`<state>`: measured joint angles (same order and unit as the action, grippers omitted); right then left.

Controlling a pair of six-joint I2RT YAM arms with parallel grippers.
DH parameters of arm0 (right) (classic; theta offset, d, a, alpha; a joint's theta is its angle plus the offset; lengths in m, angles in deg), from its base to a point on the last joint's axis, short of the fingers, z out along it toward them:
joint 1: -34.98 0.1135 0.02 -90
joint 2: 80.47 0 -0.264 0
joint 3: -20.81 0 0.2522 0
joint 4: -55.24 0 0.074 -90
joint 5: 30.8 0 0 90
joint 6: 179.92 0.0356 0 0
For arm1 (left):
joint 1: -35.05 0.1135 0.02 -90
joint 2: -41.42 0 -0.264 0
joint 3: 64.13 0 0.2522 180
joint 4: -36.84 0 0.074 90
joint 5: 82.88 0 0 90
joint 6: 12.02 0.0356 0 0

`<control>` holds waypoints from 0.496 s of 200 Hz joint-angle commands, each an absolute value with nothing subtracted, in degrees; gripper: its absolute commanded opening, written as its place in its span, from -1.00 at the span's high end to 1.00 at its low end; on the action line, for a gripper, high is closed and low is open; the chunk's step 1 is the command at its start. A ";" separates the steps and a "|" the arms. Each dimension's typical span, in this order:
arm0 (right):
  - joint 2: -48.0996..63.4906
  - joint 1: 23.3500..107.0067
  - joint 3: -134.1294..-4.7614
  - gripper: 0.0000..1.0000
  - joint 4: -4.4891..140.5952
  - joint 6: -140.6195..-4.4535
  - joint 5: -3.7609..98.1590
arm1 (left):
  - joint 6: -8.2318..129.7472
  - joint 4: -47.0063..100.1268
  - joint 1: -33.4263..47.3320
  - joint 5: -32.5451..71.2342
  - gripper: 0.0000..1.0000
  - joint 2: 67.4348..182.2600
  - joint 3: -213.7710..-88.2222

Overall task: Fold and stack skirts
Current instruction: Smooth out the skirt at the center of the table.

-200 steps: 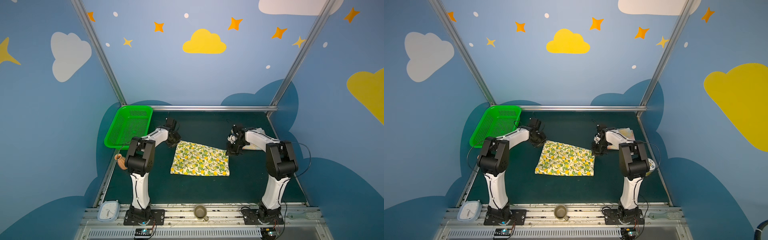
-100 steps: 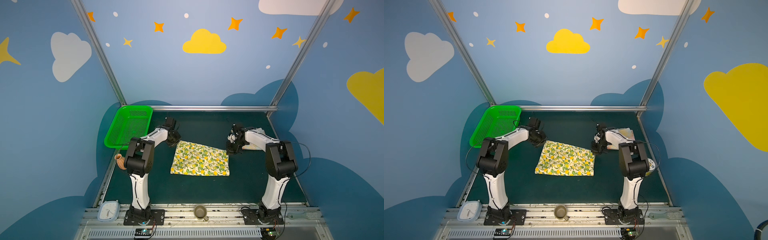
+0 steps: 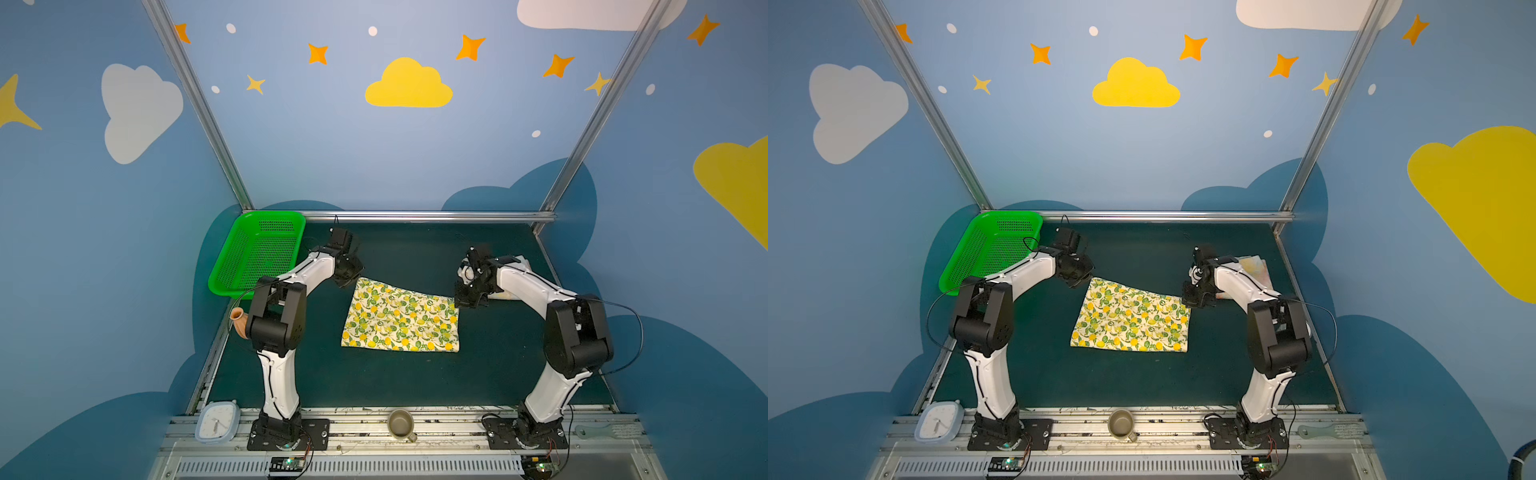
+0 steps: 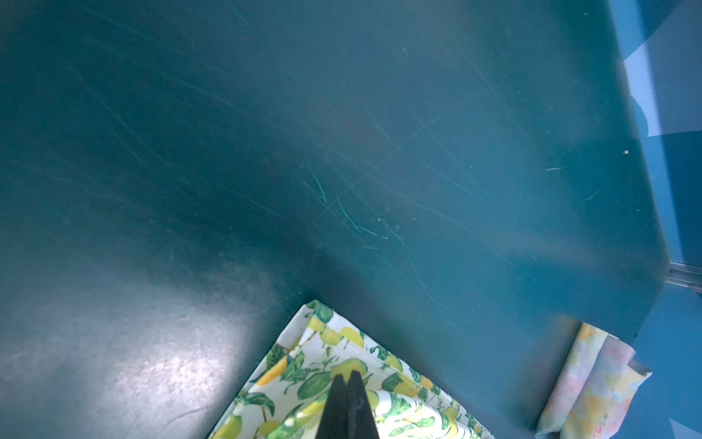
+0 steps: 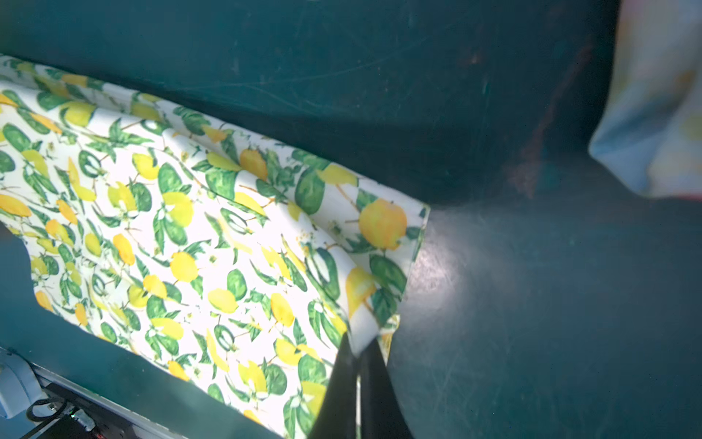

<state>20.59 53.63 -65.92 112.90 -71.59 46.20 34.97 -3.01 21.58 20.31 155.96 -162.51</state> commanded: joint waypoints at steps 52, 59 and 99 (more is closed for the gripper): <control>19.68 54.04 -65.41 1.00 114.31 -70.50 48.30 | 36.23 -3.74 22.35 19.87 0.92 159.85 -168.76; 19.99 53.98 -65.45 1.00 114.12 -70.50 48.43 | 36.19 -3.75 22.37 19.93 0.92 160.34 -169.07; 21.64 53.96 -65.63 1.00 114.00 -70.52 48.74 | 35.92 -3.22 22.57 19.75 0.92 162.65 -169.31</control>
<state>20.24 53.92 -65.68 112.95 -70.70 47.76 35.41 -2.86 21.93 20.35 160.77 -168.74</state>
